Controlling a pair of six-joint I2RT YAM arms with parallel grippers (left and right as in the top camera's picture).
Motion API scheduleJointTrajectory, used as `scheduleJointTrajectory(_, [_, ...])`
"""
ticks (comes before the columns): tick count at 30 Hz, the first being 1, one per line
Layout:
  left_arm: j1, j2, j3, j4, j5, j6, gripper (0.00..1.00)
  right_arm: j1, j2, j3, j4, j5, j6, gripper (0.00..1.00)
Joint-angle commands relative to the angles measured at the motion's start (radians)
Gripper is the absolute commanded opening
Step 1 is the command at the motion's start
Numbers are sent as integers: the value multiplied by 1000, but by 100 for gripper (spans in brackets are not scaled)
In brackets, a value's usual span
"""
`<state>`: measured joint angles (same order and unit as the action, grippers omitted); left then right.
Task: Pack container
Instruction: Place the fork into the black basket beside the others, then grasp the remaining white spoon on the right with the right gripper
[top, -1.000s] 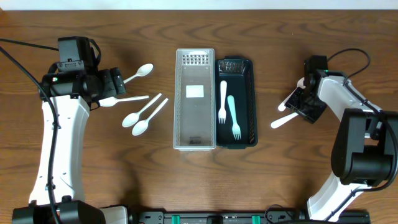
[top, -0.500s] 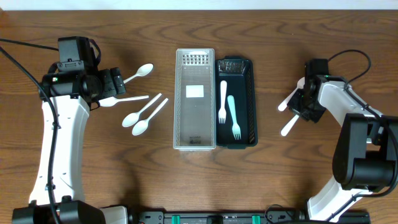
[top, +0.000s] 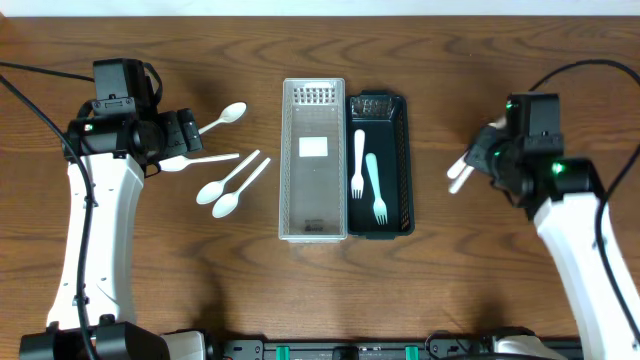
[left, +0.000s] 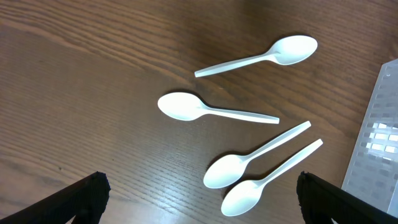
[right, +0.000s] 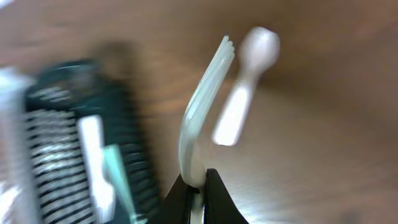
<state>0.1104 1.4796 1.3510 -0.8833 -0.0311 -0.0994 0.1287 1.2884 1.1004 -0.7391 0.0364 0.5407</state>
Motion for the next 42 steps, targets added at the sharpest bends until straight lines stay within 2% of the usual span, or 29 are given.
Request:
scheduleJointTrajectory(1, [4, 10, 21, -2, -11, 16, 98, 109, -9, 7, 15, -45, -31, 1])
scheduleJointTrajectory(8, [4, 10, 21, -2, -11, 16, 98, 298, 175, 2, 106, -45, -68, 1])
scheduleJointTrajectory(10, [4, 10, 21, -2, -11, 16, 98, 322, 249, 2, 142, -45, -90, 5])
scheduleJointTrajectory(11, [4, 10, 21, -2, -11, 16, 98, 328, 284, 3, 160, -50, -95, 11])
scheduleJointTrajectory(13, [4, 10, 21, -2, -11, 16, 98, 331, 338, 3, 191, -72, -117, 36])
scheduleJointTrajectory(14, [4, 10, 21, -2, -11, 16, 98, 331, 357, 3, 206, -92, -138, 45])
scheduleJointTrajectory(18, [4, 10, 21, -2, -11, 16, 98, 320, 359, 31, 203, -122, -222, 66])
scheduleJointTrajectory(22, [4, 10, 21, -2, -11, 16, 98, 280, 290, 129, 121, -18, -223, 75])
scheduleJointTrajectory(26, [4, 10, 21, -2, -11, 16, 98, 175, 227, 196, 92, 116, -209, 79])
scheduleJointTrajectory(30, [4, 10, 21, -2, -11, 16, 98, 27, 237, 197, 58, 116, -119, 74])
scheduleJointTrajectory(34, [4, 10, 21, -2, -11, 16, 98, -95, 320, 194, -26, 116, -60, 69])
scheduleJointTrajectory(37, [4, 10, 21, -2, -11, 16, 98, -134, 392, 195, -39, 96, -40, 68])
scheduleJointTrajectory(42, [4, 10, 21, -2, -11, 16, 98, -140, 510, 194, -19, 82, 8, 73])
